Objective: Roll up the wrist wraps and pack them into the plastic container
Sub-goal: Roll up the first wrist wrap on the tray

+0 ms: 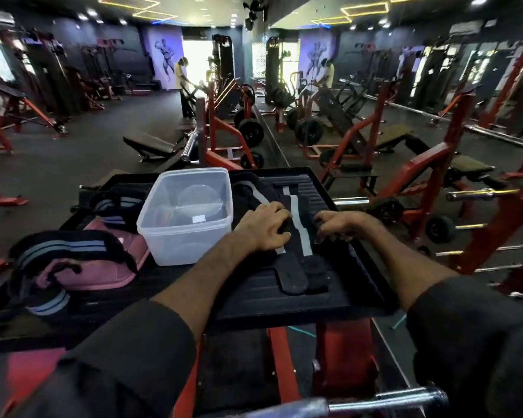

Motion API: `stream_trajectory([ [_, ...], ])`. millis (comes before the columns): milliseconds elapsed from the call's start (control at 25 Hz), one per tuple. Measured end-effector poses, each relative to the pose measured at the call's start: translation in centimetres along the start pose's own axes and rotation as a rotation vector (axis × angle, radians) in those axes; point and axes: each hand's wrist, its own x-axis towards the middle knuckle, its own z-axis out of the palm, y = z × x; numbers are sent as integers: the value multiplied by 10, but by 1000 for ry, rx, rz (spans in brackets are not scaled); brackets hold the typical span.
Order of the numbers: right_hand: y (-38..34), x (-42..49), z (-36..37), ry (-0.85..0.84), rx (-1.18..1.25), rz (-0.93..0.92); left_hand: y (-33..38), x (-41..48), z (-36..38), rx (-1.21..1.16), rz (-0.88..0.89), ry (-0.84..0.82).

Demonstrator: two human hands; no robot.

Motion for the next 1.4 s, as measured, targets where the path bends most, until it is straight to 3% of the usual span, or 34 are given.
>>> stream_trajectory([
  [120,4,4,10,-18,123,-42,7,11,2,274,19,-118],
  [240,5,3,23,78,333,-108,6,18,-3,462,50,-223],
  [400,13,-12,8,129,520,-109,0,20,-17,652,214,-81],
  [600,11,-49,-15,76,765,-118,-19,9,-16,131,392,-101],
  [760,10,-67,-22,1,884,-167,-12,0,-27,-186,341,-349],
  [880,7,-84,-22,-63,734,-226,-2,-6,-33,-285,248,-610],
  [1000,7,-96,-12,-206,540,-221,-1,-9,-32,-304,171,-742],
  [1080,10,-91,0,-306,389,-135,-6,-12,-28,-419,142,-687],
  [1240,17,-76,8,-295,23,49,-20,-22,-9,-747,97,-371],
  [1400,19,-51,1,73,180,-95,-21,-18,14,-882,25,-85],
])
